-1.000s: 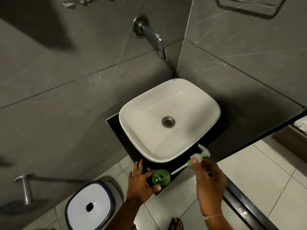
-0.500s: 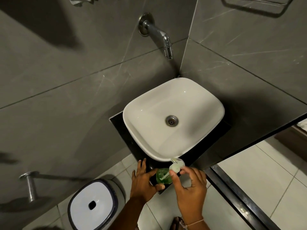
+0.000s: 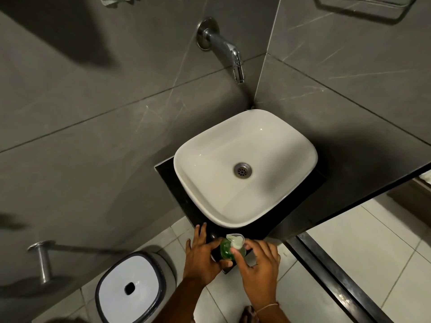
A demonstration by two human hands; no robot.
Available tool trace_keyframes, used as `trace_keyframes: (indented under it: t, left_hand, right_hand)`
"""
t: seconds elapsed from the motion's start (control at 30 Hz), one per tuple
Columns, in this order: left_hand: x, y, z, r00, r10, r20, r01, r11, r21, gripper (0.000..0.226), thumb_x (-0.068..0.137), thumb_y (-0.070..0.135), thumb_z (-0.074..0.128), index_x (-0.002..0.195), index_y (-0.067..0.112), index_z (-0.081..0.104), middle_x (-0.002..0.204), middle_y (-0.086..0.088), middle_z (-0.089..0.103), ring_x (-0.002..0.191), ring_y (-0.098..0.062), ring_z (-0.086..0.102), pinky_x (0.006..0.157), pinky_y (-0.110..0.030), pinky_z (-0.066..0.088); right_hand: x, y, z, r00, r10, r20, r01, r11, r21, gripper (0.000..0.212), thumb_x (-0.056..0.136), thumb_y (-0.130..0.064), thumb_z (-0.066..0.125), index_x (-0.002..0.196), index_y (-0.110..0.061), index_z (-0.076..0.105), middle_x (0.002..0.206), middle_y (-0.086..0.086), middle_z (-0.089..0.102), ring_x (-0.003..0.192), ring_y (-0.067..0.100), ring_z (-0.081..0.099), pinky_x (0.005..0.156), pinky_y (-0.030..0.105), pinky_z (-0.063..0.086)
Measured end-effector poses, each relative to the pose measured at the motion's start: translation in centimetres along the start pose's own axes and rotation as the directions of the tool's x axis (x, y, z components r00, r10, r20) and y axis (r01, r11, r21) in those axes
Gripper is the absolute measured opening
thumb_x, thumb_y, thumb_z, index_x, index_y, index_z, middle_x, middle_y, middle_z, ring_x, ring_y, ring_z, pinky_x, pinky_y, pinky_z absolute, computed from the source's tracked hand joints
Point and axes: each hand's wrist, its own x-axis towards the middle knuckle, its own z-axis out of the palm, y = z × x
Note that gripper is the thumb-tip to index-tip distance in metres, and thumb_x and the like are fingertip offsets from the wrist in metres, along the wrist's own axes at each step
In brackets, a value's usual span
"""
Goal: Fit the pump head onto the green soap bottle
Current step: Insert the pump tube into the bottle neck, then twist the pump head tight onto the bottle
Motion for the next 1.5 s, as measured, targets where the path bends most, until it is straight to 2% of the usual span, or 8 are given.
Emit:
trace_keyframes:
  t: [0.2, 0.33, 0.47, 0.63, 0.87, 1.13, 1.33, 1.5]
  left_hand:
    - [0.0, -0.2, 0.1, 1.0, 0.008, -0.006, -0.008, 1.0, 0.006, 0.07, 0.067, 0.058, 0.073, 0.131, 0.045, 0.047, 0.162, -0.001, -0.002, 0.147, -0.022, -0.014, 0.118, -0.055, 0.002]
    - [0.0, -0.2, 0.3, 1.0, 0.017, -0.019, -0.017, 1.0, 0.023, 0.065, 0.069, 0.055, 0.071, 0.13, 0.048, 0.047, 0.163, -0.002, -0.001, 0.148, -0.021, -0.013, 0.119, -0.056, 0.004]
    - [0.1, -0.2, 0.4, 1.0, 0.013, -0.018, -0.013, 1.0, 0.02, 0.068, 0.067, 0.061, 0.071, 0.13, 0.046, 0.048, 0.162, -0.001, 0.0, 0.148, -0.021, -0.013, 0.118, -0.054, 0.001]
    - [0.2, -0.4, 0.6, 1.0, 0.013, -0.028, -0.011, 0.999, 0.048, 0.065, 0.069, 0.058, 0.07, 0.13, 0.044, 0.05, 0.162, -0.001, -0.002, 0.147, -0.02, -0.014, 0.119, -0.056, 0.003]
    - [0.2, -0.7, 1.0, 0.999, 0.019, -0.042, -0.017, 0.999, 0.05, 0.062, 0.07, 0.056, 0.069, 0.128, 0.045, 0.051, 0.162, 0.0, 0.0, 0.147, -0.019, -0.013, 0.119, -0.055, 0.003]
    - [0.2, -0.7, 0.9, 0.999, 0.015, -0.049, -0.012, 0.998, 0.054, 0.057, 0.07, 0.053, 0.07, 0.124, 0.043, 0.055, 0.162, 0.001, 0.001, 0.148, -0.019, -0.013, 0.12, -0.055, 0.002]
    - [0.4, -0.8, 1.0, 0.999, 0.031, -0.033, -0.029, 0.996, 0.083, 0.065, 0.068, 0.061, 0.065, 0.129, 0.044, 0.05, 0.162, 0.001, -0.001, 0.147, -0.018, -0.016, 0.119, -0.055, 0.001]
    - [0.3, -0.8, 1.2, 0.998, 0.023, -0.05, -0.02, 0.998, 0.064, 0.057, 0.069, 0.057, 0.066, 0.123, 0.041, 0.056, 0.163, 0.001, 0.002, 0.147, -0.017, -0.014, 0.12, -0.055, 0.003]
  right_hand:
    - [0.0, 0.2, 0.6, 0.992, 0.099, 0.08, -0.095, 0.994, -0.052, 0.043, 0.069, -0.065, 0.064, 0.092, -0.029, 0.068, 0.089, -0.011, 0.06, 0.089, 0.019, 0.053, 0.076, 0.039, 0.043]
    - [0.1, 0.4, 0.5, 0.987, 0.061, 0.147, -0.052, 0.996, -0.066, 0.054, 0.069, -0.067, 0.063, 0.115, -0.037, 0.064, 0.101, -0.014, 0.056, 0.098, 0.012, 0.047, 0.085, 0.034, 0.037]
    - [0.9, 0.7, 0.9, 0.989, 0.074, 0.132, -0.065, 0.996, -0.066, 0.033, 0.064, -0.052, 0.079, 0.088, -0.031, 0.07, 0.095, -0.013, 0.057, 0.097, 0.02, 0.051, 0.081, 0.038, 0.039]
    - [0.7, -0.1, 1.7, 0.986, 0.141, 0.09, -0.142, 0.99, 0.005, 0.046, 0.06, -0.066, 0.071, 0.07, -0.035, 0.039, 0.078, -0.015, 0.045, 0.086, 0.017, 0.047, 0.075, 0.038, 0.037]
    - [0.5, 0.3, 1.7, 0.978, 0.123, 0.169, -0.114, 0.992, -0.062, 0.05, 0.065, -0.068, 0.063, 0.103, -0.038, 0.068, 0.106, -0.017, 0.051, 0.109, 0.016, 0.045, 0.087, 0.034, 0.027]
    - [1.2, -1.1, 2.3, 0.959, 0.263, 0.105, -0.249, 0.96, -0.128, 0.056, 0.051, -0.072, 0.072, 0.078, -0.024, 0.059, 0.094, -0.006, 0.058, 0.105, 0.023, 0.049, 0.087, 0.045, 0.036]
    - [0.4, -0.3, 1.5, 0.984, 0.137, 0.117, -0.135, 0.99, -0.028, 0.049, 0.063, -0.071, 0.06, 0.104, -0.045, 0.068, 0.107, -0.024, 0.048, 0.116, 0.016, 0.042, 0.097, 0.04, 0.027]
    - [0.9, -0.9, 2.0, 0.97, 0.234, 0.072, -0.234, 0.972, -0.003, 0.051, 0.05, -0.076, 0.066, 0.074, -0.032, 0.058, 0.094, -0.015, 0.053, 0.105, 0.02, 0.047, 0.088, 0.04, 0.031]
